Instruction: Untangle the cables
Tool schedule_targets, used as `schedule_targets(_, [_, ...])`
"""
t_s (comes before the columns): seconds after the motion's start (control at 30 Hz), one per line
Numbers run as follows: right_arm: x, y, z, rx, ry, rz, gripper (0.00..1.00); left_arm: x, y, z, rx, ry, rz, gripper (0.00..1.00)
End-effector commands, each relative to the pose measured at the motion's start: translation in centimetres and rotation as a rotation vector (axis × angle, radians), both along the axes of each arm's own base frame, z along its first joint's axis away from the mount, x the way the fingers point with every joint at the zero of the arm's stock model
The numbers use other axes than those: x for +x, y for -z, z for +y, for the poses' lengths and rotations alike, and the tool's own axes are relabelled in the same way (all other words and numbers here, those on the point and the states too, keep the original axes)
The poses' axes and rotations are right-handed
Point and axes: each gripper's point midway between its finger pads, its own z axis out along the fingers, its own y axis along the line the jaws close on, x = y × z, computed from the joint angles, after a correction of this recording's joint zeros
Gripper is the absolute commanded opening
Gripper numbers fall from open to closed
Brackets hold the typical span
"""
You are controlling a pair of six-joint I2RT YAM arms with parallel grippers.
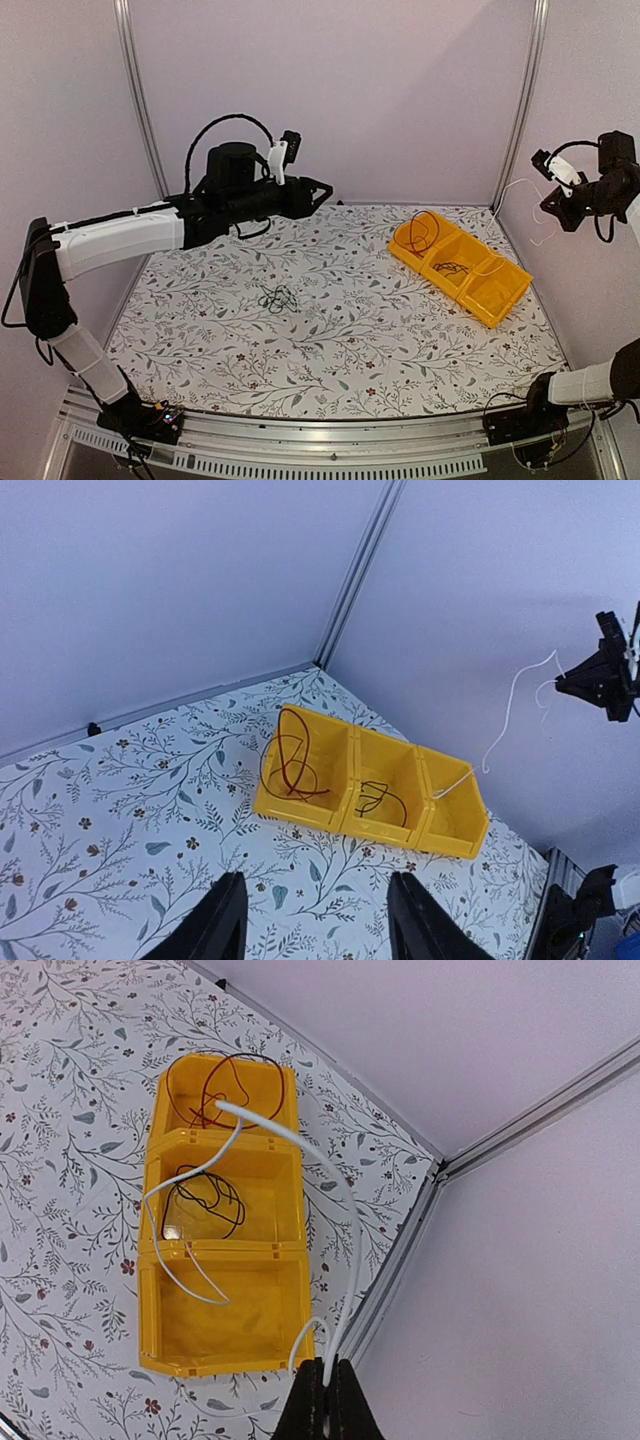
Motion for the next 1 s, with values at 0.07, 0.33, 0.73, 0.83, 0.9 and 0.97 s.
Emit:
schedule_targets(0.07, [-1.4, 2.5, -1.6, -0.131, 0.017, 0.052, 0.0, 0.1, 0.0, 0.5, -0.033, -0.004, 0.0, 0.47])
schedule_targets(0.33, [-1.3, 5.5, -2.7, -0.174, 0.049, 0.115, 0.0, -0.1, 0.8, 0.5, -0.043, -0.003, 0.025, 0.47])
schedule_targets(0.73, [0.3, 12.3, -2.5, -0.073, 0.046, 0.303, 0.0, -0.3, 0.8, 1.3, -0.04, -0.028, 0.037, 0.47])
schedule_targets(0.83, [1.2, 13.2, -2.0, -0.026, 0.031, 0.31, 0.0, -0.4, 1.1, 1.5, -0.038, -0.034, 0.049, 0.47])
schedule_targets(0.9, [1.8, 13.8, -1.5, 0.017, 0.012, 0.317, 0.0, -0.5, 1.3, 1.5, -0.031, -0.033, 0.056, 0.46])
schedule_targets(0.97, [2.3, 14.4, -1.1, 0.054, 0.005, 0.335, 0.0, -0.6, 1.3, 1.6, -0.023, -0.034, 0.059, 0.46])
